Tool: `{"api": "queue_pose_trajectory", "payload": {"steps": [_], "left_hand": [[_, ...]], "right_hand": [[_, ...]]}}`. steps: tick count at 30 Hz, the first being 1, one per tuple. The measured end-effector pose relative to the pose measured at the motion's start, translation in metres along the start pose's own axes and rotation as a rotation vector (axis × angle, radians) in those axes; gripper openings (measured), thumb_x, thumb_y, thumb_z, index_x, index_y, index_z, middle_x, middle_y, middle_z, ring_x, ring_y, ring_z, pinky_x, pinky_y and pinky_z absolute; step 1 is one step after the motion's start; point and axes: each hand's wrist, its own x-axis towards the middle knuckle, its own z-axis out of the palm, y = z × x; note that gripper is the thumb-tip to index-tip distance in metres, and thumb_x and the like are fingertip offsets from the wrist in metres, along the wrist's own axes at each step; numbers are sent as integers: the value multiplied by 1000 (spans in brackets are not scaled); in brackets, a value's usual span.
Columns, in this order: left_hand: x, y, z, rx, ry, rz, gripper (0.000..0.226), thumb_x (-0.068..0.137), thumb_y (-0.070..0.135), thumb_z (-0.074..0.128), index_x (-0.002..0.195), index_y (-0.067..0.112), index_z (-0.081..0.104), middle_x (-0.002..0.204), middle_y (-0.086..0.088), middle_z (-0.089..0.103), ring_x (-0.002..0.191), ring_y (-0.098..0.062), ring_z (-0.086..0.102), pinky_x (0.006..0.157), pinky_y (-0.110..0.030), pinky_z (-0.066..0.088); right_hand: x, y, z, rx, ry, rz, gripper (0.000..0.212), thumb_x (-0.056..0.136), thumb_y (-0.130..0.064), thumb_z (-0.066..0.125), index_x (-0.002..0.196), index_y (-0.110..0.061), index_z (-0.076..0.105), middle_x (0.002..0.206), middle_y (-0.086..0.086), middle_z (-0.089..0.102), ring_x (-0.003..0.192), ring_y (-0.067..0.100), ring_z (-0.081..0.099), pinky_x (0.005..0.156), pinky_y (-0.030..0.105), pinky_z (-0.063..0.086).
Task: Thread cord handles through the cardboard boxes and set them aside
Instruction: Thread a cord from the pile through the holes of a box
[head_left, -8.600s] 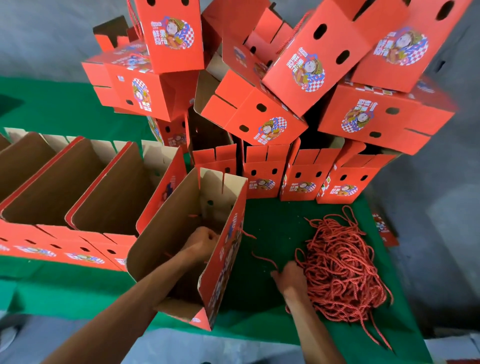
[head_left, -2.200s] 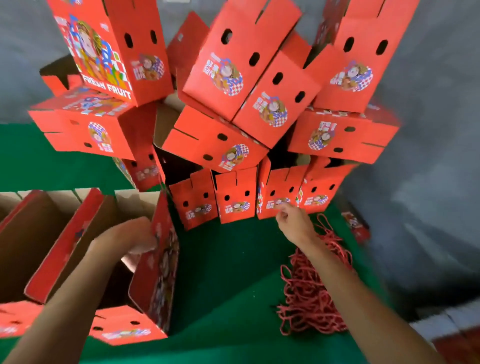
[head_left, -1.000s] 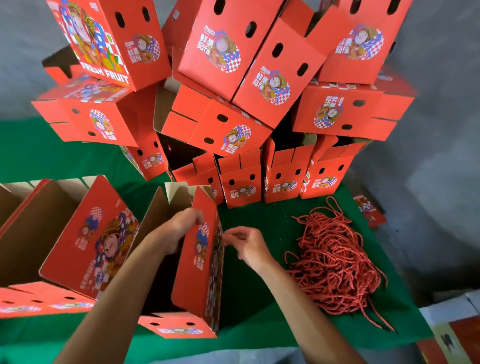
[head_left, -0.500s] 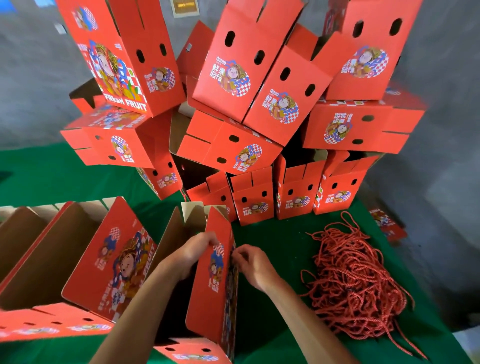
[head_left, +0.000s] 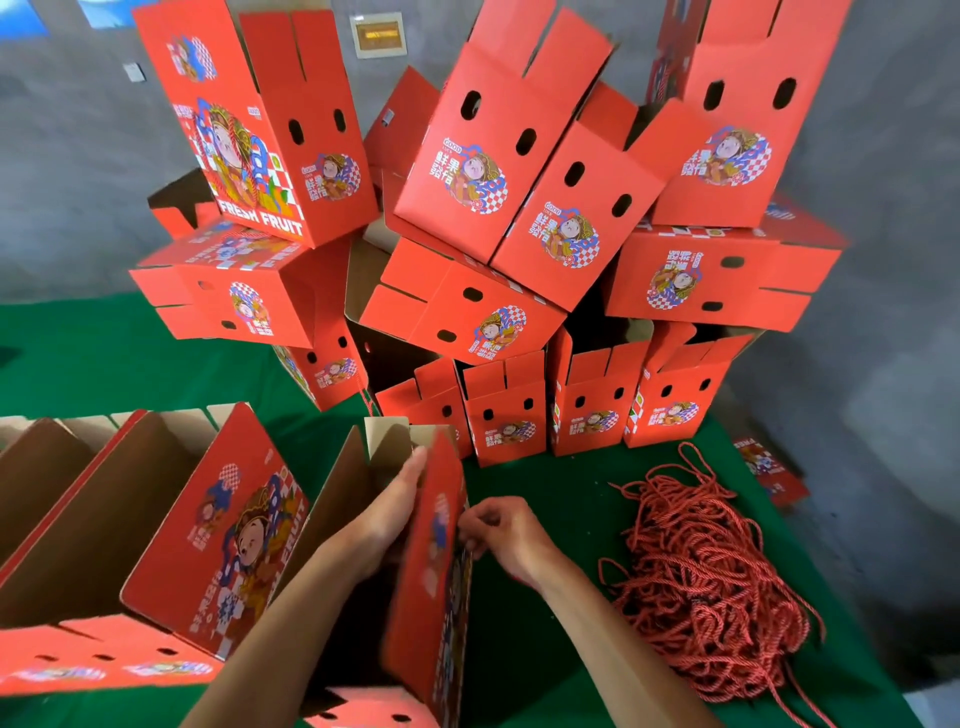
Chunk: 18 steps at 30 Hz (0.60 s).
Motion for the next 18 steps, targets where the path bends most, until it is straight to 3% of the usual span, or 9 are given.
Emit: {"api": "queue_pose_trajectory", "payload": {"steps": [2,3,6,9,12,14,16,18], "left_hand": [[-5,-1,5,-3,-9,-29,84,99,75,18,105,13,74,100,-17,78,97,-30,74,65,-30,60],[-10,-3,9,41,12,-12,73,103,68,25,99,13,73,96,-16,77,93,-28,73,67,-32,60],[-10,-11,17,338,55,134,28,103,22,59,78,13,68,80,-8,71,76,-19,69,92,-46,59],[-3,-18,23,492,117,180,9,98,12,66,95,5,71,88,-7,69,81,-19,69,91,-40,59],[0,-20,21,538,182,158,16,98,13,65,109,1,70,96,-9,72,87,-22,72,90,-38,60],[4,-23,19,582,243,126,20,101,11,59,110,-3,70,106,-19,73,100,-34,71,89,-37,57],[5,-30,18,596,309,77,23,103,8,53,109,-6,70,112,-24,70,105,-38,68,82,-34,52],[1,-37,13,562,286,24,21,103,14,55,95,1,70,100,-17,71,86,-29,70,66,-31,54]], "right_hand": [[1,-2,-5,150,-45,45,11,95,-18,72,92,-8,74,80,6,72,72,19,65,72,35,55],[1,-3,-4,196,-52,54,15,96,-19,71,98,-4,72,82,7,71,72,18,65,71,34,54],[-2,-2,8,212,2,54,20,101,-23,64,106,-4,65,77,1,68,67,11,63,64,24,50],[-5,2,18,157,56,28,23,104,-31,59,108,-8,61,78,-4,69,72,12,67,62,18,51],[-10,0,24,99,43,8,25,103,-42,58,108,-17,59,92,-3,73,85,13,73,75,27,57],[-18,8,23,132,-7,-16,26,102,-44,59,109,-18,59,93,-5,74,87,10,73,78,30,58],[-30,28,15,-49,30,-10,21,103,-40,59,100,-20,60,85,-5,71,80,7,70,76,34,55],[-46,59,2,-469,150,77,27,107,-38,47,91,-20,60,81,-4,68,76,14,67,74,39,53]]}}
